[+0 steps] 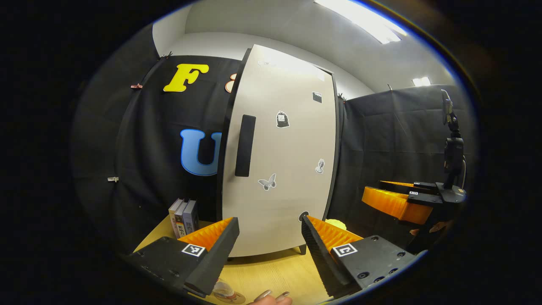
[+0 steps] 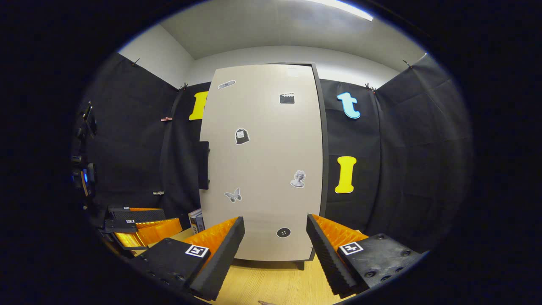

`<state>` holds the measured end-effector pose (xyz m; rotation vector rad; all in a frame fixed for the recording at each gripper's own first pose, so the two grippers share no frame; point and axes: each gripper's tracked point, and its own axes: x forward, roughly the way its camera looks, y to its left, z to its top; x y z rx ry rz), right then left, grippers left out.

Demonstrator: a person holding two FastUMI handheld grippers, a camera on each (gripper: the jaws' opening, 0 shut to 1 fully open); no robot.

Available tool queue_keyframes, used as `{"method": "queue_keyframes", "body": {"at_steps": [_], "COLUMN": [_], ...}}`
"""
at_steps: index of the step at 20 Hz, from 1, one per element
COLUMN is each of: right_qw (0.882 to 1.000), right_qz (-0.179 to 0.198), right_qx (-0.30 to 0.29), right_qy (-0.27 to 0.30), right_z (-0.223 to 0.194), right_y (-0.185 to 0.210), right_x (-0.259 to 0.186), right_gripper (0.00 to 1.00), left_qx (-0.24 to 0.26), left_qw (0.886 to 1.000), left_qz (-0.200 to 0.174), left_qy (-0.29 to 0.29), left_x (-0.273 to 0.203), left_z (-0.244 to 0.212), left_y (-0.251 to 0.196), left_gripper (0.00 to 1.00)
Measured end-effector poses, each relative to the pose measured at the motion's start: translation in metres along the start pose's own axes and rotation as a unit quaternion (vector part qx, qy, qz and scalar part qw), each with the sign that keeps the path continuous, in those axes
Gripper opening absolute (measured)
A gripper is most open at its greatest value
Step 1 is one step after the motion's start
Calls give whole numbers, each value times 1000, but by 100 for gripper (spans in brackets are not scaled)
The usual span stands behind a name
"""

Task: Open the cabinet door with the right hand, grasp the bottle in the cabinet with the left hand and place it on the coaster, then close the cabinet door with the right hand.

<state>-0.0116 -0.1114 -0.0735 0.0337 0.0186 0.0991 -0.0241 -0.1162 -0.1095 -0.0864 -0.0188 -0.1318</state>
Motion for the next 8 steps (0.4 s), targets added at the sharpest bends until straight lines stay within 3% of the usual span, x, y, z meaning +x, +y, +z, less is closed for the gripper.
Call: {"method": "queue_keyframes", "body": {"at_steps": [4,8], "right_qw": [1000,1000], "right_qz": [2,-1], "right_qx": [24,3], "right_qy": [6,3], "right_z": [1,2], "right_y": [5,1], "right_x": [-2,-2], "right_gripper": [96,96], "left_qx": [2,5], "left_qw": [1000,1000], "left_qz": [-5,-5], "left_qy": [5,13], "left_x": [0,0], "left_z": [-2,-7], "left_y": [-4,-2], "left_gripper": [94,94]}}
